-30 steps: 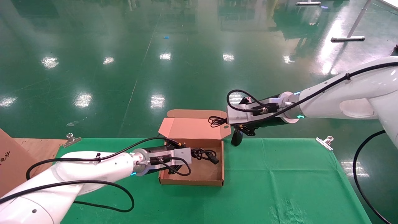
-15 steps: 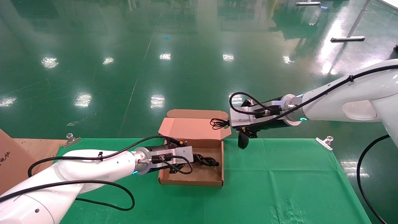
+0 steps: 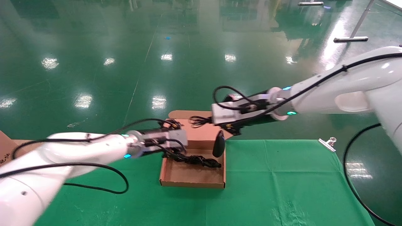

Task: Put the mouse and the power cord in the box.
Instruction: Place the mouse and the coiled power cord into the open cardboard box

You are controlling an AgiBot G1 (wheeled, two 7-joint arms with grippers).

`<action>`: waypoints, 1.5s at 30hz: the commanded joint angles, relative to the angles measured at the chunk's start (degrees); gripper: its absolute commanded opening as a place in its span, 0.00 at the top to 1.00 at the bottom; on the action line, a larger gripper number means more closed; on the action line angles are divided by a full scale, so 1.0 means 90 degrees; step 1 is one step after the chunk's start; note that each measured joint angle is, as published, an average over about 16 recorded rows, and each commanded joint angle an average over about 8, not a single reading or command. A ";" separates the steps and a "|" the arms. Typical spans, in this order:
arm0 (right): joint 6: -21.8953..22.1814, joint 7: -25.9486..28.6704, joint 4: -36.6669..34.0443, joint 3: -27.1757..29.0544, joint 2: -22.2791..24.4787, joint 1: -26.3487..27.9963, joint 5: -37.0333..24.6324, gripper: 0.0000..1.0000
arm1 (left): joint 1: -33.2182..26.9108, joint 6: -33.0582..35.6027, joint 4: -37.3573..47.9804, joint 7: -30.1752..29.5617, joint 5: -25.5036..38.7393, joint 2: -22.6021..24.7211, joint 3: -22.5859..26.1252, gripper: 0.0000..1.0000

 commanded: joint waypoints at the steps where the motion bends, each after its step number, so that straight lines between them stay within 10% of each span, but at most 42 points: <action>1: -0.0071 0.0060 0.0200 -0.0012 -0.0022 -0.0051 0.0082 1.00 | -0.0080 0.0091 0.0109 0.0124 -0.0158 -0.0062 -0.0082 0.00; 17: 0.1473 0.1416 0.2282 -0.1756 -0.0087 -0.0826 0.0604 1.00 | 0.0261 0.2161 0.0640 0.1753 -0.1536 -0.1963 -0.1038 0.00; 30: 0.2287 0.2127 0.2442 -0.3051 -0.0054 -0.1127 0.0644 0.98 | 0.0496 0.2642 0.1274 0.2346 -0.1716 -0.2144 -0.1157 0.00; 39: 0.2692 0.2336 0.2419 -0.3442 -0.0047 -0.1105 0.0631 0.01 | 0.0563 0.2471 0.1606 0.2481 -0.1692 -0.1806 -0.1140 0.00; 45: 0.2801 0.2416 0.2460 -0.3589 -0.0045 -0.1097 0.0665 0.00 | 0.0599 0.2432 0.1754 0.2380 -0.1770 -0.1643 -0.1193 0.00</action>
